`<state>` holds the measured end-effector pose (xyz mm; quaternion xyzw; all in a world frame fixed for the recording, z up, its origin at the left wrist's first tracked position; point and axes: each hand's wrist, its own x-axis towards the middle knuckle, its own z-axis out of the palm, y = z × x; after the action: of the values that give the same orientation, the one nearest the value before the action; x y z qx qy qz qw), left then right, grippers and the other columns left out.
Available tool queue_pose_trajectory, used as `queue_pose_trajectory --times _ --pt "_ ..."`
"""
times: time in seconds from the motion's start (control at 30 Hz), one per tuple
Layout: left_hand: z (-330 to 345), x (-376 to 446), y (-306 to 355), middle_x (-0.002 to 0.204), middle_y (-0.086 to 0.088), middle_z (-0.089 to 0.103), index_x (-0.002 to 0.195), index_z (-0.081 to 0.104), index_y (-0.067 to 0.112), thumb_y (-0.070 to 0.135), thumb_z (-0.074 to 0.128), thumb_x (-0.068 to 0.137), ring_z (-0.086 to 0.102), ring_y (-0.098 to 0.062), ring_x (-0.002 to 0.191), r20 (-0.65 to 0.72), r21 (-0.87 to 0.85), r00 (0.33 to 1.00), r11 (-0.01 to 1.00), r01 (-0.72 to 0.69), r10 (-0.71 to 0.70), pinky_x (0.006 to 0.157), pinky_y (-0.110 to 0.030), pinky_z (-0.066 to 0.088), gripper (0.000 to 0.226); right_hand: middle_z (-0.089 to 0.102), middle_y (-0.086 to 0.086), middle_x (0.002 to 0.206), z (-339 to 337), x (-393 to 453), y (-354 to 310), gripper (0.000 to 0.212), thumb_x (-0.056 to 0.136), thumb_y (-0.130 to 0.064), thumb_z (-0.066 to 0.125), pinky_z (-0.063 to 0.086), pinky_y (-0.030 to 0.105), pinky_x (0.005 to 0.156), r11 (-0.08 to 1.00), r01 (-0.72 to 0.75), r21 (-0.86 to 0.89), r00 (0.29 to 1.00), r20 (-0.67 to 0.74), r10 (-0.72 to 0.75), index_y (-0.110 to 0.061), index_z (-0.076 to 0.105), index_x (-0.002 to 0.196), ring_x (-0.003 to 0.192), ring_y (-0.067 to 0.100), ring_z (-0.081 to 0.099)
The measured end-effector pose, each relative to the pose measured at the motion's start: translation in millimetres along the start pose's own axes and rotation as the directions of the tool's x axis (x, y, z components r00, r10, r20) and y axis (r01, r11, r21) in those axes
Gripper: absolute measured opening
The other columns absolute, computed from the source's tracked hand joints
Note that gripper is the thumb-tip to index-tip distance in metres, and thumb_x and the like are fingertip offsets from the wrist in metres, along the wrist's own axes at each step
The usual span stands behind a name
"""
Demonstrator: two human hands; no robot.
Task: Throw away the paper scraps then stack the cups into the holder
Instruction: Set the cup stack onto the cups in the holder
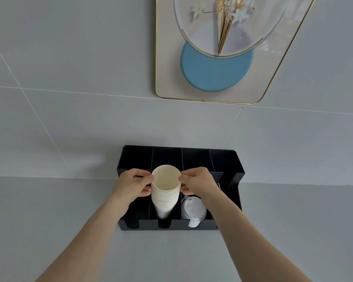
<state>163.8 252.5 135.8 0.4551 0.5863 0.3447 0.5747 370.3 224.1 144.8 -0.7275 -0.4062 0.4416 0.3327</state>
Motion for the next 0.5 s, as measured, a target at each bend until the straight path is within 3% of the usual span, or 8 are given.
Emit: queue_pose_trajectory --times 0.3,0.5 --pt "-0.9 2.5 -4.0 0.093 -0.010 0.078 0.103 0.072 0.011 0.018 0.078 0.087 0.077 -0.027 0.084 -0.024 0.017 1.000 1.000 -0.004 0.005 0.076 -0.035 0.064 0.019 0.080 0.008 0.089 0.1 0.0 2.1 0.015 0.092 -0.014 0.067 0.065 0.038 0.083 1.000 0.012 0.014 1.000 -0.008 -0.012 -0.022 0.078 0.096 0.085 0.024 0.079" --pt "0.0 -0.2 -3.7 0.093 -0.011 0.078 0.102 0.071 0.010 0.017 0.078 0.087 0.077 -0.029 0.087 -0.052 0.013 0.999 1.000 -0.001 0.002 0.076 -0.035 0.064 0.018 0.080 0.007 0.089 1.5 -2.6 3.6 0.015 0.092 -0.018 0.067 0.065 0.044 0.081 1.000 0.001 0.011 1.000 -0.021 -0.001 -0.025 0.078 0.099 0.083 0.026 0.079"
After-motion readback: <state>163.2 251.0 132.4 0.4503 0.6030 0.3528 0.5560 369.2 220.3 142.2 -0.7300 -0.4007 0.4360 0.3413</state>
